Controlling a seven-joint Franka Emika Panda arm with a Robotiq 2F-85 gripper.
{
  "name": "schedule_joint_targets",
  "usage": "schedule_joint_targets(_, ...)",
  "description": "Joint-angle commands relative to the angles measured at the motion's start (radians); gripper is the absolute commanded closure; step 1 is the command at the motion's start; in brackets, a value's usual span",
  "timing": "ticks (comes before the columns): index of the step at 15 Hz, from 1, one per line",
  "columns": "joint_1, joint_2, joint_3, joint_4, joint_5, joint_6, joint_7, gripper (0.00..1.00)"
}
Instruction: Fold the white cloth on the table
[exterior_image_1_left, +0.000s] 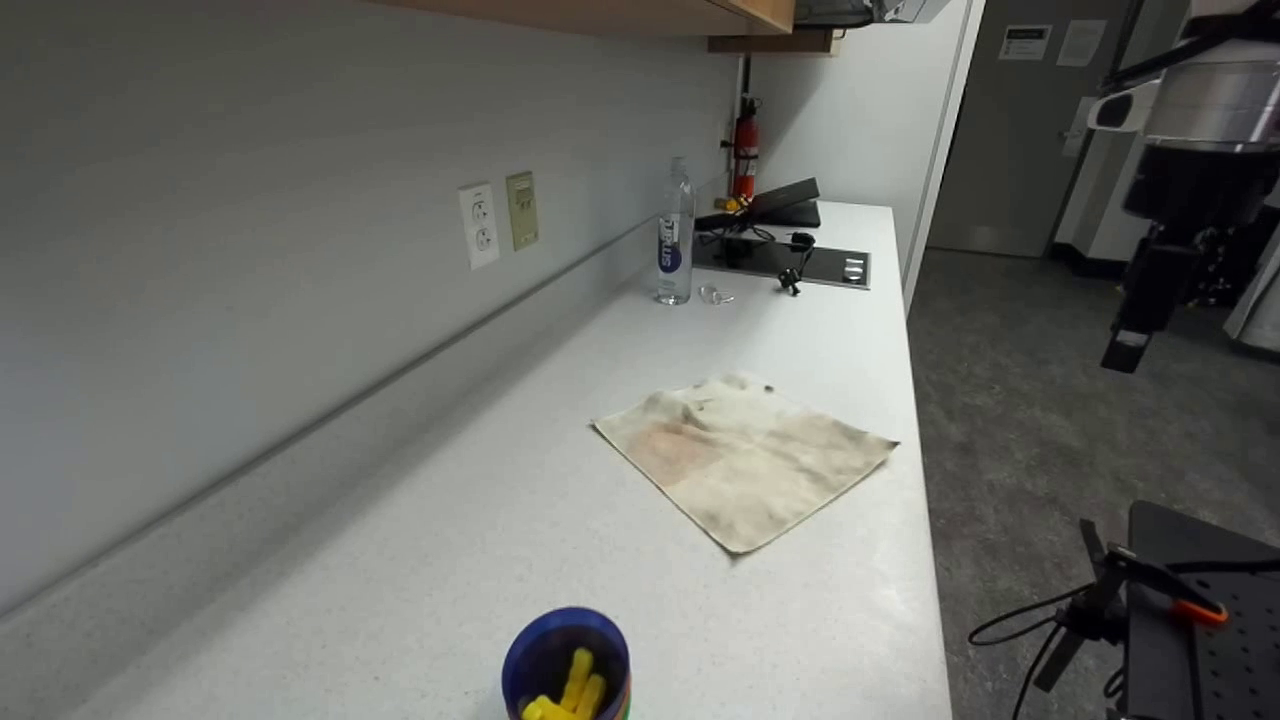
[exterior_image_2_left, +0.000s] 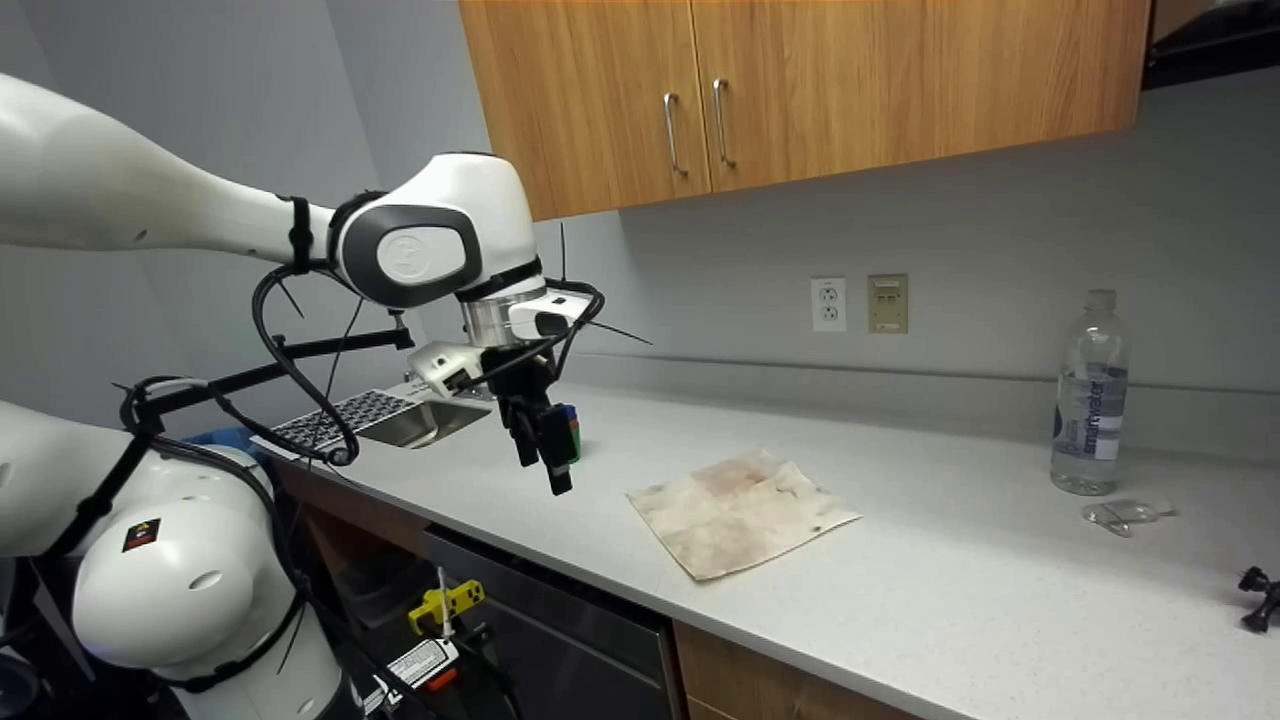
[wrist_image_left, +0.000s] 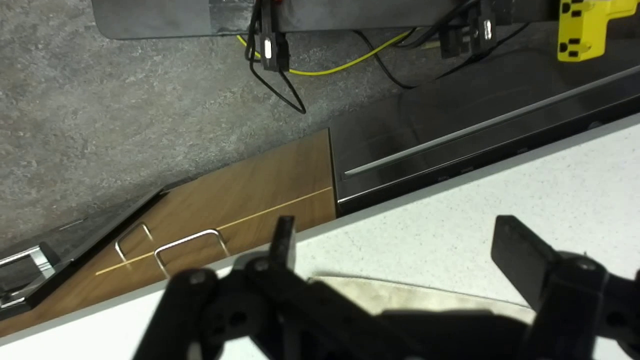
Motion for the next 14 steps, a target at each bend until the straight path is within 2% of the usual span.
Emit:
schedule_joint_targets(1, -0.001, 0.032, 0.002, 0.009, 0.001, 0.01, 0.0, 0.0)
schedule_joint_targets(13, -0.004, 0.032, 0.006, 0.015, -0.014, 0.007, -0.006, 0.0)
schedule_joint_targets(14, 0.005, 0.044, 0.024, 0.036, -0.01, 0.005, 0.011, 0.0)
